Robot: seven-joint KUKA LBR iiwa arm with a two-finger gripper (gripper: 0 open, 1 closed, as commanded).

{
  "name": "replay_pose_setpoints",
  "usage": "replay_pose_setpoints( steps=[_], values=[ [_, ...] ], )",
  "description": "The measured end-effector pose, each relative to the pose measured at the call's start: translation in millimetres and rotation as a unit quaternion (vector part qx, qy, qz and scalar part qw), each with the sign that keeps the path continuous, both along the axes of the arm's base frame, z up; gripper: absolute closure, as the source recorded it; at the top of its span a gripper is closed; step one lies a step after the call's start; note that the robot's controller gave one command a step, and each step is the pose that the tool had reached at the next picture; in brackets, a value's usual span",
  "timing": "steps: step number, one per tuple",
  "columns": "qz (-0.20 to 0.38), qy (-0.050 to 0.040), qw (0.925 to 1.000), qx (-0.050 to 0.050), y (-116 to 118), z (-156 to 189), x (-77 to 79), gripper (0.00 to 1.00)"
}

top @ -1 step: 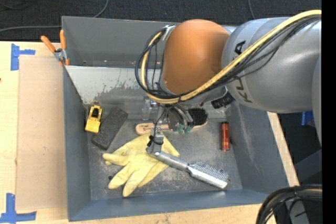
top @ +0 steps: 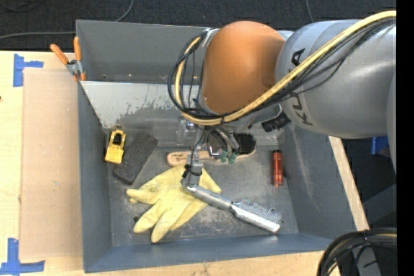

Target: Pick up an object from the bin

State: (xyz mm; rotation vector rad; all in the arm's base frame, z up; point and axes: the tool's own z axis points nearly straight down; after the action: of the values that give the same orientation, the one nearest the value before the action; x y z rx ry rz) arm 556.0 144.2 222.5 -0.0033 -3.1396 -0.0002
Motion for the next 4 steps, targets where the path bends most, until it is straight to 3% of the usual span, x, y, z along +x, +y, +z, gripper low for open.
replay_pose_setpoints(
  steps=[1, 2, 3, 4],
  values=[
    [0.245, 0.0006, 0.9695, 0.001, 10, -114, -22.0, 0.00],
    [0.237, 0.0014, 0.9715, 0.001, 0, -154, -32.3, 0.00],
    [0.492, 0.0033, 0.8704, 0.003, 12, -153, -4.4, 0.00],
    [0.249, 0.0027, 0.9685, 0.001, 0, -154, -32.0, 0.00]
  ],
)
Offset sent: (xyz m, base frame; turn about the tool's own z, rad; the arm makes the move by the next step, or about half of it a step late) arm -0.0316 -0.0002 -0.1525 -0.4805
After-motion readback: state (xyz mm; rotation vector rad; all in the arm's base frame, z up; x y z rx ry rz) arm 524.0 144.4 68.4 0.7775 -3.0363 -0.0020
